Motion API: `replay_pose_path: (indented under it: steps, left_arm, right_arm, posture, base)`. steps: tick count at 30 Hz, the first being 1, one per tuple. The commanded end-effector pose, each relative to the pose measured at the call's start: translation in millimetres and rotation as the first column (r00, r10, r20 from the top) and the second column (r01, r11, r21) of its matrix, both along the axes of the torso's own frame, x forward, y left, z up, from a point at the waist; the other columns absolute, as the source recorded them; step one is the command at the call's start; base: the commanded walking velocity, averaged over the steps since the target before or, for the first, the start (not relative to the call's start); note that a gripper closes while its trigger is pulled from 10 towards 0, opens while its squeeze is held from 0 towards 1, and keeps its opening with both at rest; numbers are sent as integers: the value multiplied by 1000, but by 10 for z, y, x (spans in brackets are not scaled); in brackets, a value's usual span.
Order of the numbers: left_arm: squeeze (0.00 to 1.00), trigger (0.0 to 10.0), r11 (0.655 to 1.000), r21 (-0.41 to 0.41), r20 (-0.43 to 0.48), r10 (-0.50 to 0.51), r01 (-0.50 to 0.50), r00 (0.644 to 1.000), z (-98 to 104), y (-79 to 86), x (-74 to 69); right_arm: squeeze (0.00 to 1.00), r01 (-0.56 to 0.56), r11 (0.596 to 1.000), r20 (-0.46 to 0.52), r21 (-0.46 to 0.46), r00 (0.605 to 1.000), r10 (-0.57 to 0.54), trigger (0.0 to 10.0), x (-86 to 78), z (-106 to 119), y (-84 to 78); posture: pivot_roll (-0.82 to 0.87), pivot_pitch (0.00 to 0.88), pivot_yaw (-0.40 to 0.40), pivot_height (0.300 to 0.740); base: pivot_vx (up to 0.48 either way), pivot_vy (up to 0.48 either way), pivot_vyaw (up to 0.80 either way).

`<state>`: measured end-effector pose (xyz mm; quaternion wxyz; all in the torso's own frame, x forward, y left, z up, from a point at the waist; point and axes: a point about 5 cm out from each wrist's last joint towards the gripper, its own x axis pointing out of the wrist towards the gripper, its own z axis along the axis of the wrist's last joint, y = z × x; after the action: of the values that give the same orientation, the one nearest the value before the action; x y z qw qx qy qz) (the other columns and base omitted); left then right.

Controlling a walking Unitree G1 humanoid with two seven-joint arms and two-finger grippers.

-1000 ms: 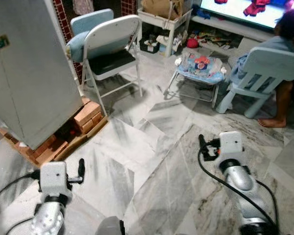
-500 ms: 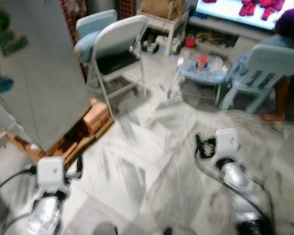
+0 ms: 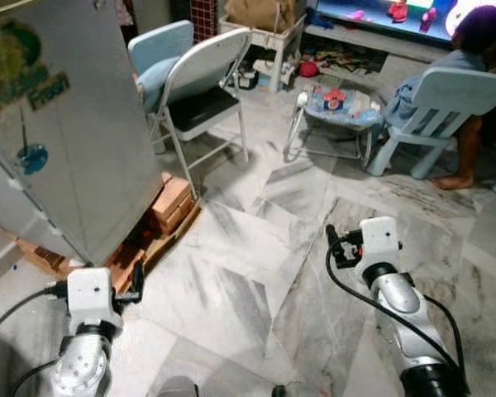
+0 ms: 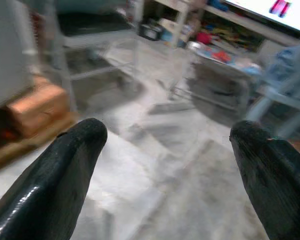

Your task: Restocking fridge

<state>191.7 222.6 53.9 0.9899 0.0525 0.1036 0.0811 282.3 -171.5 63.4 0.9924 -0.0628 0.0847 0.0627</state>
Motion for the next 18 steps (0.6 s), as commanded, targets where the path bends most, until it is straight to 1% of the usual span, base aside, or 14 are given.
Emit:
replay_pose_path:
  steps: [1, 7, 8, 10, 12, 15, 18]
  left_arm:
    - [0, 10000, 1000, -1, 11, 2, -2, 1000, 12, -21, 3]
    - [0, 10000, 1000, 3, 6, -4, 4, 1000, 3, -17, -13]
    - [0, 10000, 1000, 5, 2, 2, -2, 1000, -4, 22, -30]
    - [0, 10000, 1000, 7, 0, 6, -6, 1000, -9, 42, -37]
    - [0, 10000, 1000, -8, 6, -16, 16, 1000, -2, 12, -23]
    - [0, 10000, 999, -8, 18, -38, 38, 999, 22, -16, -1]
    - [0, 10000, 999, -8, 19, -40, 40, 999, 24, -21, -4]
  right_arm:
    - [0, 20, 1000, 8, -20, 1000, -20, 10000, -4, 21, -95]
    - [0, 17, 999, 10, -28, 1000, -17, 10000, -2, 22, -107]
    - [0, 17, 999, 13, -31, 1000, -17, 10000, 11, 29, -115]
    - [0, 17, 999, 14, -32, 1000, -17, 10000, 17, 31, -118]
    - [0, 9, 1000, 19, -28, 1000, -8, 10000, 31, 43, -115]
    - [0, 4, 1000, 20, -18, 1000, -3, 10000, 37, 53, -106]
    - [0, -6, 1000, 23, -28, 1000, 6, 10000, 29, 56, -92]
  posture:
    - [62, 90, -44, 740]
    - [63, 90, -44, 740]
    - [63, 91, -44, 740]
    - [63, 91, -44, 740]
    - [66, 87, -47, 740]
    - [69, 85, -49, 740]
    - [68, 87, -50, 740]
  base:
    - [0, 480, 0]
    - [0, 480, 0]
    - [0, 480, 0]
    - [0, 480, 0]
    - [0, 480, 0]
    - [0, 480, 0]
    - [0, 480, -594]
